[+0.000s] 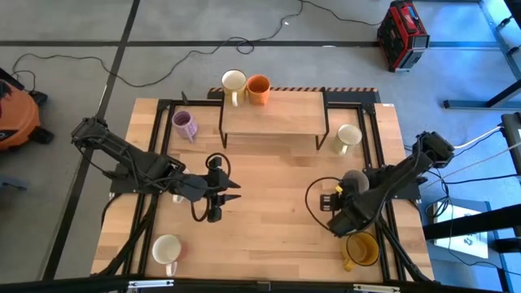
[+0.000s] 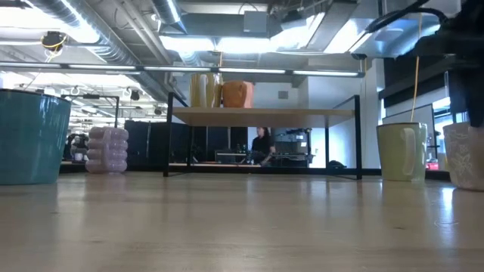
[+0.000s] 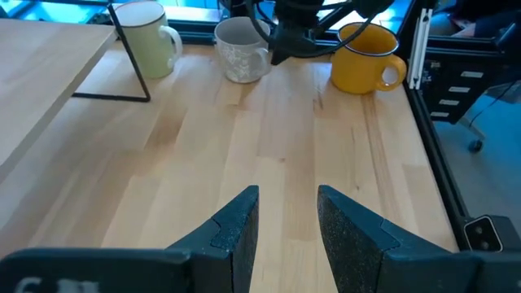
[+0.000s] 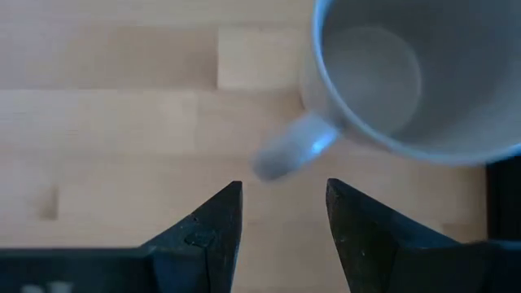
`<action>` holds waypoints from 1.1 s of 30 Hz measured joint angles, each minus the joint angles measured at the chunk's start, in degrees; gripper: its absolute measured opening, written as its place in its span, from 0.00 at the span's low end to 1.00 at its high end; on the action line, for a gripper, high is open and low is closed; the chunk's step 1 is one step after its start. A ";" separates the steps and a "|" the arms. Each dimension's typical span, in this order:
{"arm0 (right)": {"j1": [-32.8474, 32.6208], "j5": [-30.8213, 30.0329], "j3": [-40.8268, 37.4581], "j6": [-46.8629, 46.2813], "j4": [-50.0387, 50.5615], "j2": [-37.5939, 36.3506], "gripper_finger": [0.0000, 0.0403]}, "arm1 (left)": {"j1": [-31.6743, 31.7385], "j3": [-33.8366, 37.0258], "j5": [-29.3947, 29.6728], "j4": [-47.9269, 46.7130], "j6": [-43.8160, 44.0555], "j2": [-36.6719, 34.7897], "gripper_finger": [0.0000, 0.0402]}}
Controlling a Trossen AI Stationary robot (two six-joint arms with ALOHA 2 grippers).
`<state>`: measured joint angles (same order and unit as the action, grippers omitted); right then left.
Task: Place coffee mugs
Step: Put the gray mug on the shelf
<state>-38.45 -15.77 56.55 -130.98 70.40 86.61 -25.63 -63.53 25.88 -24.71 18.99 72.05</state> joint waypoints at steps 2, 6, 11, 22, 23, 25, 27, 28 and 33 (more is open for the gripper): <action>0.75 -1.42 -0.51 0.04 -0.39 0.14 0.42 | 0.00 0.02 -0.01 -0.02 -0.04 0.00 0.30; 1.51 -2.75 -1.52 0.23 -0.58 0.80 0.42 | 0.00 0.02 0.00 -0.04 -0.79 0.00 0.30; 1.82 -4.77 -3.19 0.26 -3.10 0.81 0.42 | 0.00 0.03 0.01 -0.02 -2.88 0.00 0.30; 2.79 -7.75 -3.91 2.27 -4.65 3.30 0.33 | 0.00 0.03 -0.02 -0.07 -3.14 0.00 0.30; 2.79 -7.77 -3.91 2.39 -4.64 3.30 0.31 | 0.00 0.04 -0.02 -0.09 -3.14 0.00 0.30; 2.79 -7.80 -3.89 2.79 -4.64 3.30 0.27 | 0.00 0.02 -0.02 -0.07 -3.14 0.00 0.30; 2.80 -7.78 -3.89 3.97 -4.77 3.30 0.24 | -0.02 0.04 -0.02 -0.07 -3.14 0.00 0.30; 2.79 -7.76 -3.89 4.22 -4.84 3.30 0.22 | 0.00 0.04 -0.01 -0.08 -3.14 0.00 0.30; 2.79 -7.66 -3.89 7.17 -5.26 3.30 0.17 | 0.00 0.04 -0.02 -0.09 -3.14 0.00 0.30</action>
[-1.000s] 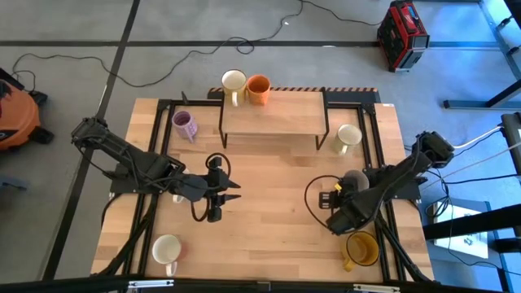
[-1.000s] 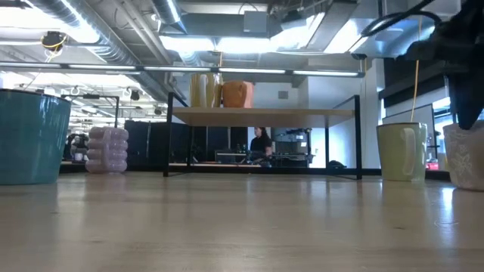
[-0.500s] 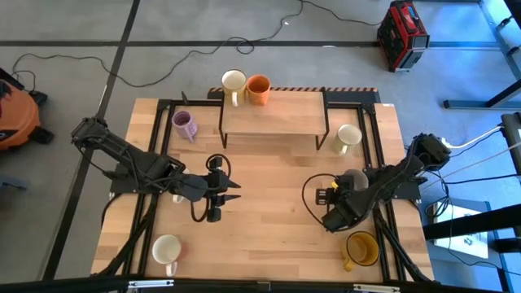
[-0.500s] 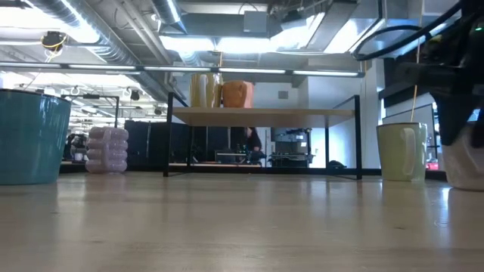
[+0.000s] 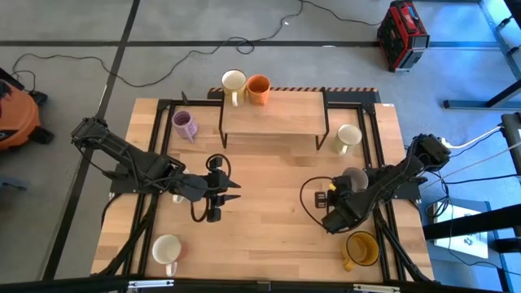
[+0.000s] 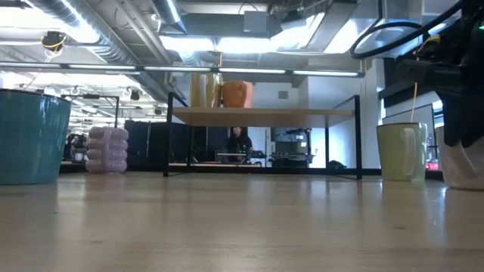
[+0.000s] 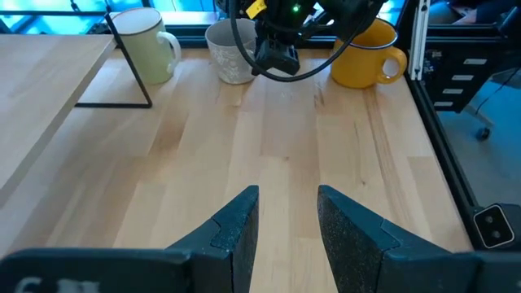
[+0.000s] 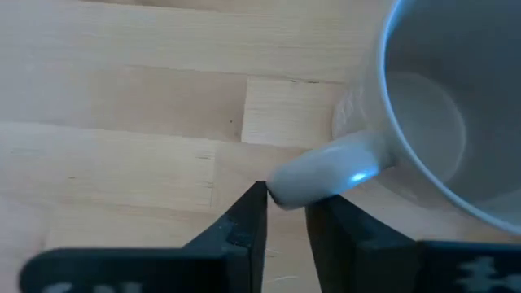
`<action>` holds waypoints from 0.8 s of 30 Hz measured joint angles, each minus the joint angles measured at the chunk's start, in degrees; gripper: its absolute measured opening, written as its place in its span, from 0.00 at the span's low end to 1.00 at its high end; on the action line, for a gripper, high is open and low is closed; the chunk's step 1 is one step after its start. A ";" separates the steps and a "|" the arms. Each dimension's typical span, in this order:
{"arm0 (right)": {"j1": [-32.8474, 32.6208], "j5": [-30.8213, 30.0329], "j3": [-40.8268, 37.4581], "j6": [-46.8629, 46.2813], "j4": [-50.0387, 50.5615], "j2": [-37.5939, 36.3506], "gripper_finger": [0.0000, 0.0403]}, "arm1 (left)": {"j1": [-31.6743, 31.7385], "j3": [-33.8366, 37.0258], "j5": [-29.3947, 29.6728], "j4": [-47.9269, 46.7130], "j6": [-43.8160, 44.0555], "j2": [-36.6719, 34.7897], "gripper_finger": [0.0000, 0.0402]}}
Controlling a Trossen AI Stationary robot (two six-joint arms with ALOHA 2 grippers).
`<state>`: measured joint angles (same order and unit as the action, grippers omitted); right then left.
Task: Place coffee mugs
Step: Put the gray mug on the shelf
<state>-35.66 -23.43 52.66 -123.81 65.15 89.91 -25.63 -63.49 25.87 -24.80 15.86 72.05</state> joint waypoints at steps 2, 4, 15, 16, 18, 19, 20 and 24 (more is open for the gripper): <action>0.00 0.05 0.00 1.45 -0.50 0.00 0.15 | 0.00 0.01 0.00 0.00 0.00 0.00 0.30; 0.00 0.03 0.00 2.62 -0.82 0.00 0.13 | -0.02 -0.01 0.00 0.00 0.00 0.00 0.30; 0.00 0.97 0.02 7.38 -3.65 -0.02 0.03 | 0.00 -0.02 0.13 0.00 0.00 0.00 0.30; 0.00 1.74 0.07 7.78 -4.52 -0.01 0.02 | -0.02 0.01 0.13 0.00 0.00 0.00 0.30; 0.00 3.32 0.70 10.12 -4.59 0.00 0.03 | -0.01 0.01 0.13 0.00 0.00 0.00 0.30; 0.00 3.60 1.51 11.10 -4.45 0.00 0.03 | 0.00 -0.01 0.13 0.00 0.00 0.00 0.30; 0.00 3.53 2.56 11.98 -4.19 0.00 0.04 | 0.00 0.01 0.13 0.00 0.00 0.00 0.30; 0.06 3.55 7.72 17.95 0.25 0.00 0.11 | -0.01 -0.01 0.13 0.00 0.00 0.00 0.30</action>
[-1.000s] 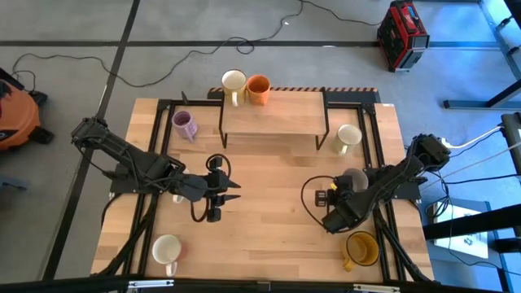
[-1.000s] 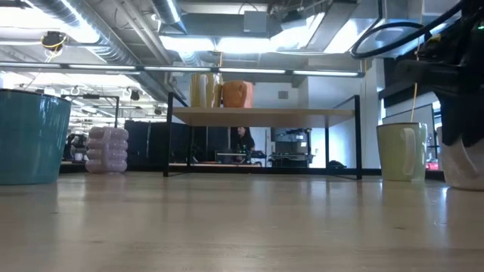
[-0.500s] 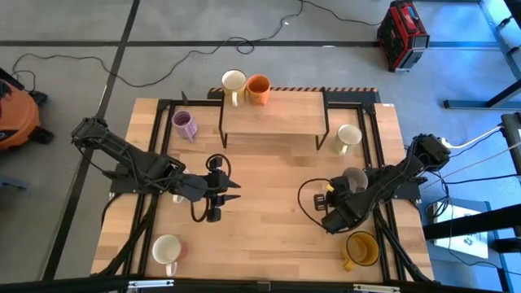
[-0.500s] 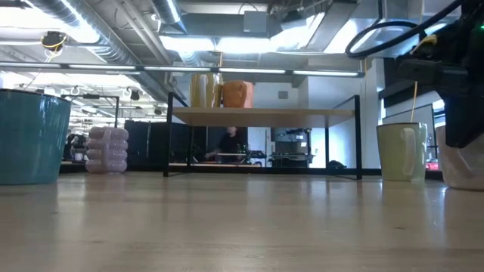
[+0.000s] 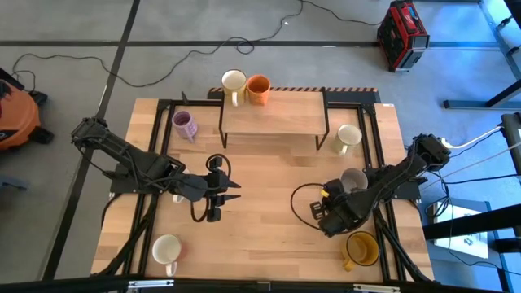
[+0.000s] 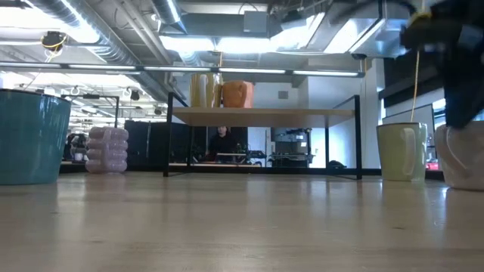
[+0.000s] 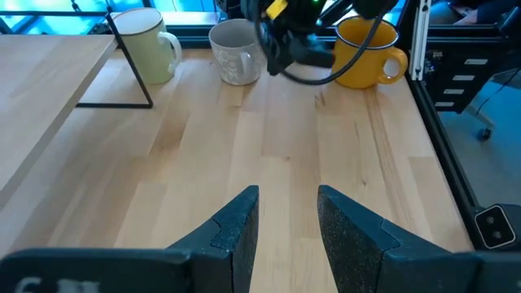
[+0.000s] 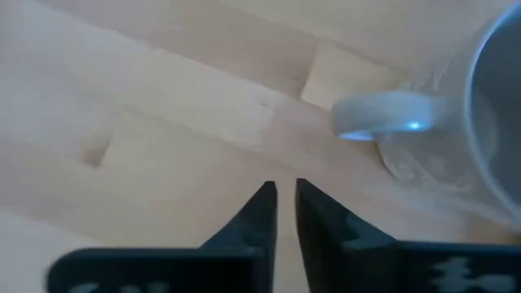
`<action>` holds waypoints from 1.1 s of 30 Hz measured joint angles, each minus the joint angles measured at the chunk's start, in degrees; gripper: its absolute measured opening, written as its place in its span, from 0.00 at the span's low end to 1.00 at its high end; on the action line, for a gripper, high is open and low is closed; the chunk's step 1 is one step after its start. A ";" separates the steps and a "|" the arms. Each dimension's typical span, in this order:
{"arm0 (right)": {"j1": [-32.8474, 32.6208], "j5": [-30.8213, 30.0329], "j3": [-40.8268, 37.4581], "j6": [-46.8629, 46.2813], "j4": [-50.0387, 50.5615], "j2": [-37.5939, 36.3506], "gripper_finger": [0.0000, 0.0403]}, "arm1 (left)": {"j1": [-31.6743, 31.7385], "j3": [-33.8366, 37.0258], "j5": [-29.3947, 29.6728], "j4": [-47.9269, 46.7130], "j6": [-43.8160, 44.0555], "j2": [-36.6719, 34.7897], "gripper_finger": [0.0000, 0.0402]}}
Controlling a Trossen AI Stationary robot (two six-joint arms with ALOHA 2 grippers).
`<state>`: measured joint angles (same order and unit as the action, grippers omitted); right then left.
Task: Place coffee mugs
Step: Put the gray mug on the shelf
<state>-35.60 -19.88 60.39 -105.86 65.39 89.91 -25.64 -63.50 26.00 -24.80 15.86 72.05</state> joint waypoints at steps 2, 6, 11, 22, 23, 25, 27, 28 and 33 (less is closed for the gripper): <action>0.00 -0.18 3.27 2.21 3.77 -0.02 0.17 | 0.01 0.00 0.00 0.00 0.00 0.00 0.30; 0.00 -0.44 10.28 4.32 16.04 -0.02 0.33 | 0.00 0.00 -0.75 -0.02 0.02 -0.07 0.30; 1.03 2.84 15.12 12.84 23.51 -2.67 0.46 | 0.01 0.00 -1.16 -0.02 0.02 -0.06 0.30; 7.75 7.86 1.90 17.68 19.20 -17.73 0.45 | -0.01 0.00 -1.29 0.00 0.55 -0.07 0.30; 8.85 7.89 0.56 17.22 18.18 -18.92 0.44 | -0.01 0.00 -1.29 0.00 0.57 -0.07 0.30; 11.02 7.78 -2.31 14.65 15.11 -20.84 0.44 | -0.01 0.00 -1.29 0.00 0.60 -0.07 0.30; 13.00 7.46 -4.92 12.53 11.03 -21.22 0.44 | -0.01 0.00 -1.27 0.01 1.14 -0.07 0.30; 13.96 7.35 -5.97 11.66 9.55 -21.28 0.44 | -0.01 0.00 -1.27 0.00 1.57 -0.07 0.30; 18.32 7.04 -9.73 10.55 6.16 -20.47 0.44 | -0.01 0.00 -1.27 0.00 1.73 -0.07 0.30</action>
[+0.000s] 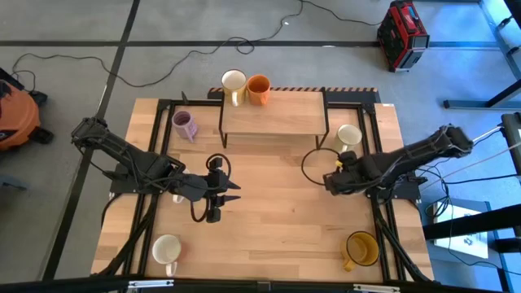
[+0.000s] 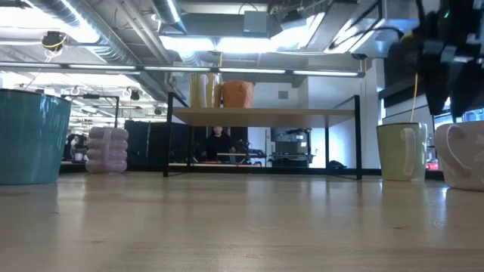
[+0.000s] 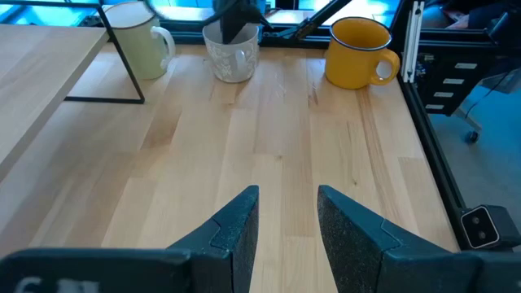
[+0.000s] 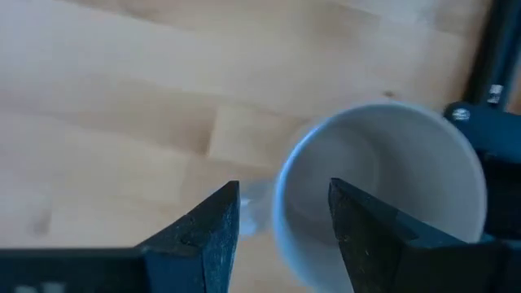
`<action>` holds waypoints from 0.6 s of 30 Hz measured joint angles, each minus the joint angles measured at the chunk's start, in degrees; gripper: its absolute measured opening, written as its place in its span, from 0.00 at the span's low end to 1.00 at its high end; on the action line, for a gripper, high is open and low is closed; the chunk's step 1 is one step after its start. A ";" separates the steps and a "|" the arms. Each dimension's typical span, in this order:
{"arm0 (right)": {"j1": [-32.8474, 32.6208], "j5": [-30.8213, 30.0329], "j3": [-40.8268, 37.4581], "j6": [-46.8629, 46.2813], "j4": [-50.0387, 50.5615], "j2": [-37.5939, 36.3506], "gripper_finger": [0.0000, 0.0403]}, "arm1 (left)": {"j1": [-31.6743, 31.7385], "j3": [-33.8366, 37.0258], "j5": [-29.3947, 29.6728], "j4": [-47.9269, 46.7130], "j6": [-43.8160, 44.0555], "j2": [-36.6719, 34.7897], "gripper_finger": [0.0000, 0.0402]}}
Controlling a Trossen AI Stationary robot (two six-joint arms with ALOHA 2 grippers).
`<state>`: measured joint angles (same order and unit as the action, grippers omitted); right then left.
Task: Place coffee mugs
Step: Put the gray mug on the shelf
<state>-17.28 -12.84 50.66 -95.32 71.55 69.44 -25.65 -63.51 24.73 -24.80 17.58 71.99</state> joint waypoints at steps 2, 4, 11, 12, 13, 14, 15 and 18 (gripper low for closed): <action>1.35 0.43 -1.08 -0.01 -0.16 0.25 0.44 | 0.00 0.00 0.00 0.02 0.00 0.00 0.30; 2.41 1.54 -2.20 0.56 -0.90 0.45 0.44 | 0.00 0.00 0.00 0.01 0.02 0.00 0.30; 3.21 3.37 -5.17 0.99 -3.96 0.49 0.43 | 0.00 0.00 0.02 0.02 0.00 0.00 0.30; 3.21 3.44 -5.58 0.99 -4.61 0.48 0.42 | 0.00 0.00 0.02 0.02 0.00 0.00 0.30; 3.19 3.80 -6.03 0.99 -5.19 0.49 0.40 | 0.00 0.00 0.02 0.02 0.00 0.00 0.30; 3.19 4.49 -6.58 0.96 -6.03 0.47 0.37 | 0.00 0.00 0.02 0.02 0.00 0.00 0.30; 3.19 4.91 -7.13 0.99 -6.95 0.47 0.34 | 0.00 0.00 0.03 0.02 -0.03 0.00 0.30; 3.14 5.87 -8.65 1.24 -9.76 0.52 0.23 | 0.00 0.00 0.04 0.02 -0.07 0.00 0.30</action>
<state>-14.13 -6.97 42.01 -94.08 61.79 69.95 -25.65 -63.51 24.77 -24.77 17.52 71.99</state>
